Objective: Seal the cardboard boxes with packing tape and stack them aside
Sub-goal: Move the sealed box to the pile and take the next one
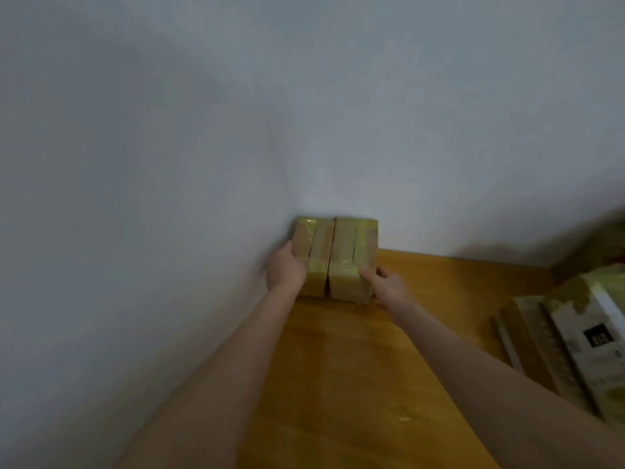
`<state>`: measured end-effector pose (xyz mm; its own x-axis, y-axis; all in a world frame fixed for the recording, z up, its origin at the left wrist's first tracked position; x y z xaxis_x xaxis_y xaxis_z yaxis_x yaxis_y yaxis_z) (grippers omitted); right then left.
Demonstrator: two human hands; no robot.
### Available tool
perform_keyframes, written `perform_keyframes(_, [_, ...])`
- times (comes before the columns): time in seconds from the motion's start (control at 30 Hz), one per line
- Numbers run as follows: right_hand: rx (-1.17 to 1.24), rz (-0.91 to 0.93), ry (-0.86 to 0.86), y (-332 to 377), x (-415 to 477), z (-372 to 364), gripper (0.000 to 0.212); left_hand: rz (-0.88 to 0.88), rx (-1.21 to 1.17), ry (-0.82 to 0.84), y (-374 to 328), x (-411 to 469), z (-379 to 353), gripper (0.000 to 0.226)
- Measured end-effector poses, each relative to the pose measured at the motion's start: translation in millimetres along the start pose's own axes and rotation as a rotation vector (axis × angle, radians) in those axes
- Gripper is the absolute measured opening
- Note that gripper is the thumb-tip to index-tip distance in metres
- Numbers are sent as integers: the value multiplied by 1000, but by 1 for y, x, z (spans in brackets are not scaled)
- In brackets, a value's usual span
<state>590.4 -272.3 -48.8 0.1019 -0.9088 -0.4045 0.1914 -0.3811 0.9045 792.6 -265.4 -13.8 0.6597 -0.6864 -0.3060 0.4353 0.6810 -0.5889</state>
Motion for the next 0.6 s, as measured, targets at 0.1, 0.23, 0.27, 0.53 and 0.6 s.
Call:
perform_keyframes(0.1, [-70, 49, 20, 2, -3, -6, 68, -3, 114, -8, 0, 0, -5, 42])
perform_keyframes(0.23, [-322, 136, -100, 12, -10, 15, 79, -104, 136, -102, -20, -21, -3, 43])
perform_keyframes(0.27, [-362, 140, -129, 16, -14, 22, 76, -139, 129, -106, -28, -29, -4, 43])
perform_keyframes(0.53, [-508, 344, -344, 52, -81, 87, 49, -402, -69, 145, -103, -117, -54, 33])
perform_keyframes(0.6, [-496, 417, -414, 60, -106, 107, 43, -472, -132, 241, -120, -145, -69, 27])
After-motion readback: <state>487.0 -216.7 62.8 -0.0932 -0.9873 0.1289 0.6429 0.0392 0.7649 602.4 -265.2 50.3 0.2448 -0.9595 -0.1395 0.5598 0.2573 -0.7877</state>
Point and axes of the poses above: each hand's wrist, its own x-axis towards the middle knuckle, its own z-axis out of the back of the hand, y = z × x, the point moved 4 cm from there along x, towards the middle knuckle, and after that the axes turned 13 degrees about z, right-handed, at the moved point
